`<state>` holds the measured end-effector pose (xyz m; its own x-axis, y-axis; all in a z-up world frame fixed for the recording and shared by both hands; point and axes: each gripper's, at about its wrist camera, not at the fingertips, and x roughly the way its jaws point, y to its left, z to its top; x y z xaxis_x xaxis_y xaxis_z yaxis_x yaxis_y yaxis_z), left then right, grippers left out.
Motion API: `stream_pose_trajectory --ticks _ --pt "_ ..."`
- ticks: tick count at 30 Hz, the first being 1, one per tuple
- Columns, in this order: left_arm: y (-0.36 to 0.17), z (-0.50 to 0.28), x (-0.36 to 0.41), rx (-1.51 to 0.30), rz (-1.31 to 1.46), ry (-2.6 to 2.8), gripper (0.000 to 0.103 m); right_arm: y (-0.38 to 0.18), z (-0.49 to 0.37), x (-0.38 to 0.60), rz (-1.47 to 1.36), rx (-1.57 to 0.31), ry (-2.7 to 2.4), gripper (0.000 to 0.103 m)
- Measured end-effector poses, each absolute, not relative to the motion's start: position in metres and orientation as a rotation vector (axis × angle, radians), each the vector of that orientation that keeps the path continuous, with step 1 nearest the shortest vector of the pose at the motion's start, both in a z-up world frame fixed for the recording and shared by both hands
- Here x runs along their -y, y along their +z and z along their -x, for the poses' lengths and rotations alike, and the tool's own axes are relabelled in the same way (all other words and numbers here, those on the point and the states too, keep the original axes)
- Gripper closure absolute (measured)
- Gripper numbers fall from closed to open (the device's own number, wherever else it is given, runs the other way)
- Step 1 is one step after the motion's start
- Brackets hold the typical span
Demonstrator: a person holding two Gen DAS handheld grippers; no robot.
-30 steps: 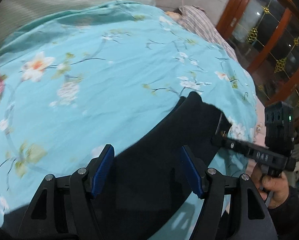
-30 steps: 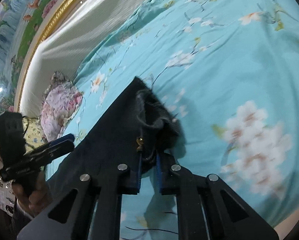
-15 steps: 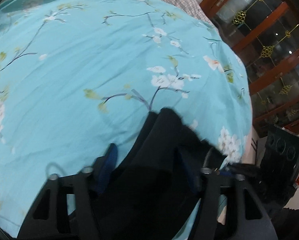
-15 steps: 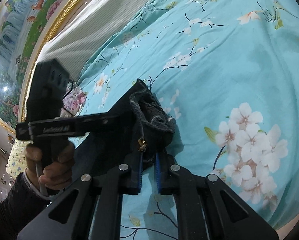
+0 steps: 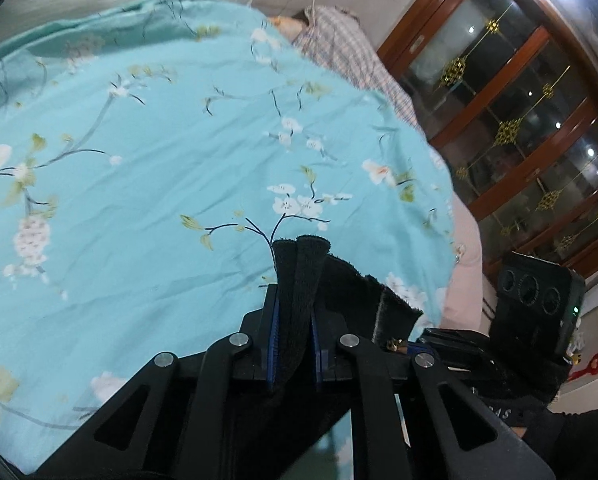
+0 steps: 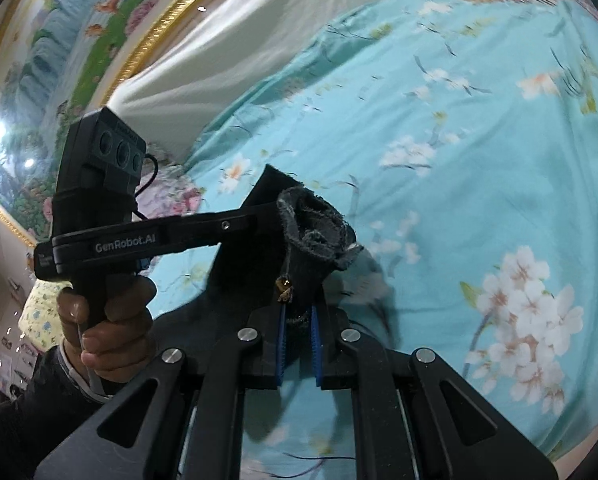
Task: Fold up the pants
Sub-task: 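Grasp the pants end with the right gripper while the left gripper grasps beside it, then lift the black pants end with both grippers and carry it across the pants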
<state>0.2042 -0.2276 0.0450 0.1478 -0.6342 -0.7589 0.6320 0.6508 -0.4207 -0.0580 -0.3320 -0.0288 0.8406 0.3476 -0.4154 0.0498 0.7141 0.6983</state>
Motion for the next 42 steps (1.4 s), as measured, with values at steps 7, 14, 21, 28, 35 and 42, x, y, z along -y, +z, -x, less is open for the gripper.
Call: stream_pose_trajectory --ticks 7,14,21,28,35,42 --pt "0.068 -0.184 0.177 -1.022 0.080 -0.878 0.091 -0.008 0.054 0.309 -0.769 -0.512 0.303 0.092" --pt "0.078 -0.166 0.113 -0.970 0.173 -0.820 0.091 0.013 0.042 0.265 -0.710 -0.513 0.415 0.092" --pt "0.078 -0.149 0.056 -0.938 0.235 -0.756 0.091 0.022 0.023 0.216 -0.651 -0.557 0.511 0.092" --pt "0.065 -0.139 0.015 -0.946 0.285 -0.688 0.091 0.019 0.009 0.182 -0.616 -0.608 0.575 0.092" --pt "0.043 -0.131 -0.011 -0.969 0.325 -0.641 0.091 0.003 -0.003 0.162 -0.625 -0.673 0.610 0.092" --pt "0.011 -0.127 -0.032 -1.006 0.375 -0.578 0.094 -0.017 -0.014 0.145 -0.626 -0.749 0.616 0.092"
